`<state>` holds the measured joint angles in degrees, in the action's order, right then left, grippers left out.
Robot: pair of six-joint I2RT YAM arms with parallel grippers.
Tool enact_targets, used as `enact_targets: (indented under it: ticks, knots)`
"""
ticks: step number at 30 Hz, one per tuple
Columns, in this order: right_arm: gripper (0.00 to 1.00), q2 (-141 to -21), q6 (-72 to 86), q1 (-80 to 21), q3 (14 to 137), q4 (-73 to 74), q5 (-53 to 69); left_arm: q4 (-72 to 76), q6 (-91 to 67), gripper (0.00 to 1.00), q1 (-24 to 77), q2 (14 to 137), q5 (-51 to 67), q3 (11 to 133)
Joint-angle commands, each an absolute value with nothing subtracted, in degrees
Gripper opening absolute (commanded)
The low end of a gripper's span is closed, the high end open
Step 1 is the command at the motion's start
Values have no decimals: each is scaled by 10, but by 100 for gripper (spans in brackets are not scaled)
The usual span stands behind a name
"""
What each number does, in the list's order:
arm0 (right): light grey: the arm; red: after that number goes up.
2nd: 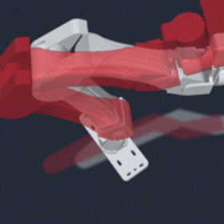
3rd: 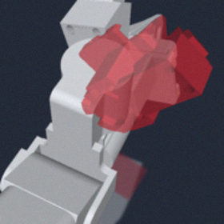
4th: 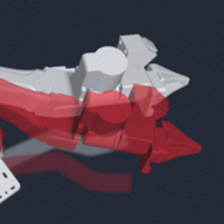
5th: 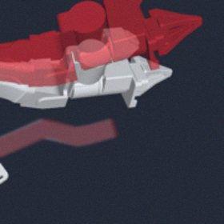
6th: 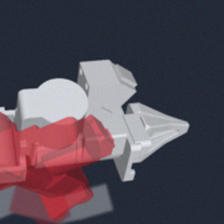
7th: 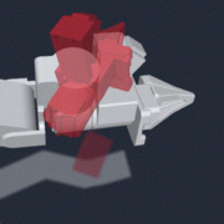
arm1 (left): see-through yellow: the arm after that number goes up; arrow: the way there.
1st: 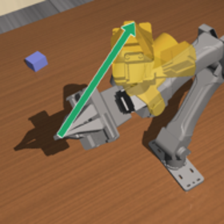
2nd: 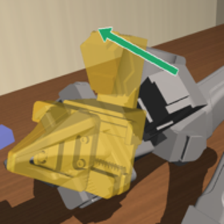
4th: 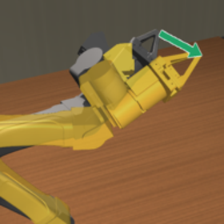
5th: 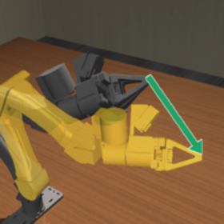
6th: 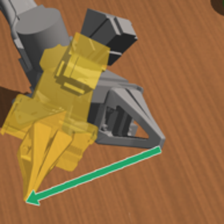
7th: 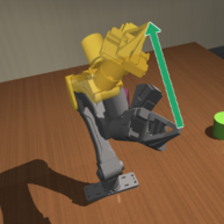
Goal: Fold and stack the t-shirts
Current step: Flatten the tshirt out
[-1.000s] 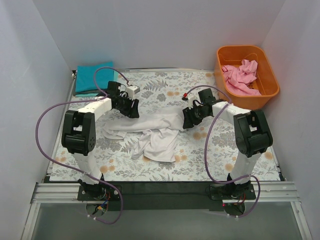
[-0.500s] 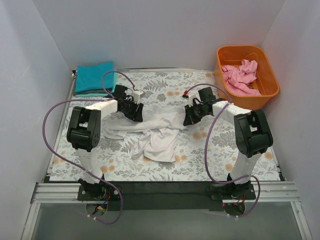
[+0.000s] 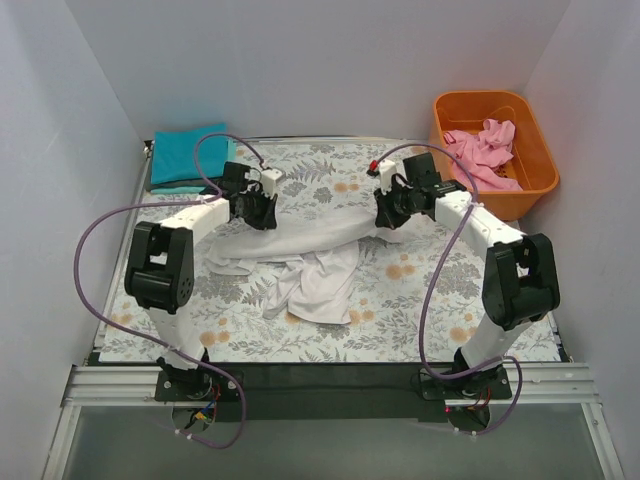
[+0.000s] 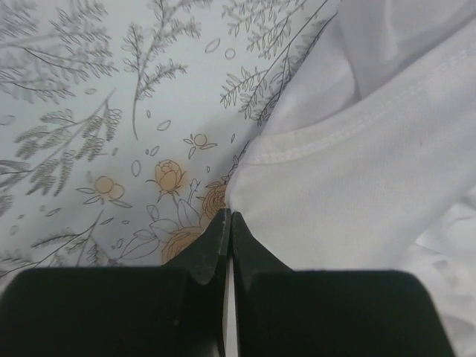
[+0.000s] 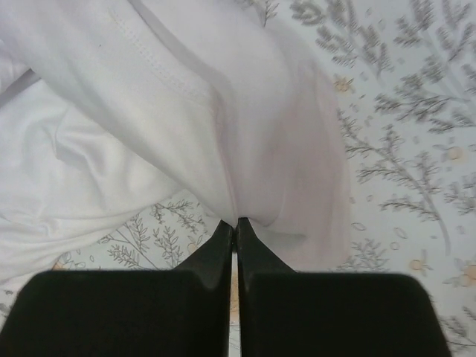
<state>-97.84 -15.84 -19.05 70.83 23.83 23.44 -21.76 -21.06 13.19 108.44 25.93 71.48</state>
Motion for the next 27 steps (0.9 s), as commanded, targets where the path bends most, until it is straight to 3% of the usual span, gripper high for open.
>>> enact_targets:
  ticks: [1,13,27]
  knots:
    - [1,-937,-213,-190,776,261,178,-191,-221,0,122,978,242,735]
    - [1,-861,-299,-189,943,278,89,-153,-284,0,115,776,195,807]
    - [1,-583,-317,-189,953,286,71,-263,-339,0,115,501,278,822]
